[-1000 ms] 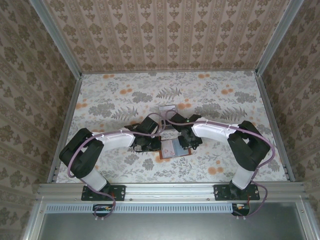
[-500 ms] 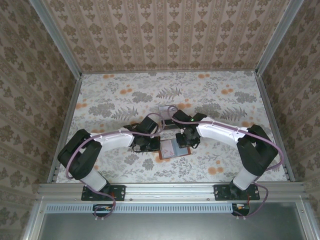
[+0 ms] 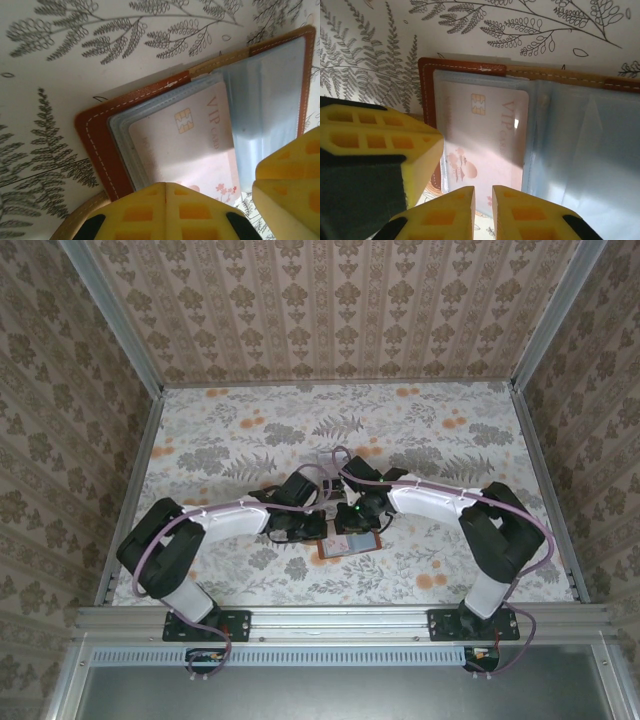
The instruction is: Take the credit cards out of the card holder
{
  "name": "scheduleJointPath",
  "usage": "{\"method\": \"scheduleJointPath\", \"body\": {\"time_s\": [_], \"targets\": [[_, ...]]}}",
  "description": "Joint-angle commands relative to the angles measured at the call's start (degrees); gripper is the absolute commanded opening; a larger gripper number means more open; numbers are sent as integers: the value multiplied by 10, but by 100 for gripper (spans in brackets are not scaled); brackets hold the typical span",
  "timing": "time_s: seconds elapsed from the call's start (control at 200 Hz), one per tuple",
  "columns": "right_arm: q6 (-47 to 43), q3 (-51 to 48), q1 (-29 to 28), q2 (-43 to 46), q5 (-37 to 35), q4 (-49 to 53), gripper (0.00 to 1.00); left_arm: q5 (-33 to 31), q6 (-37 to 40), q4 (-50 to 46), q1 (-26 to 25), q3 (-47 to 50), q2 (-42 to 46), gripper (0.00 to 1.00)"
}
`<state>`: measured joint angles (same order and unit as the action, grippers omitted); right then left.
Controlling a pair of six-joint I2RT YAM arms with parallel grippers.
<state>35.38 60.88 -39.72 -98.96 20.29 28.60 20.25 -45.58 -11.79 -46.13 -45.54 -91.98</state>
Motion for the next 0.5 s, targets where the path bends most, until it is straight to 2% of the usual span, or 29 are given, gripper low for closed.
{"method": "scheduleJointPath", "body": {"time_s": [0.0,0.495], "targets": [[10,-9,5,-13,28,-16,19,13,-12,10,-4,-11,-18,3],[0,-15,12,-38,3,-14,23,-10,7,-34,-3,-8,-19,3]]}}
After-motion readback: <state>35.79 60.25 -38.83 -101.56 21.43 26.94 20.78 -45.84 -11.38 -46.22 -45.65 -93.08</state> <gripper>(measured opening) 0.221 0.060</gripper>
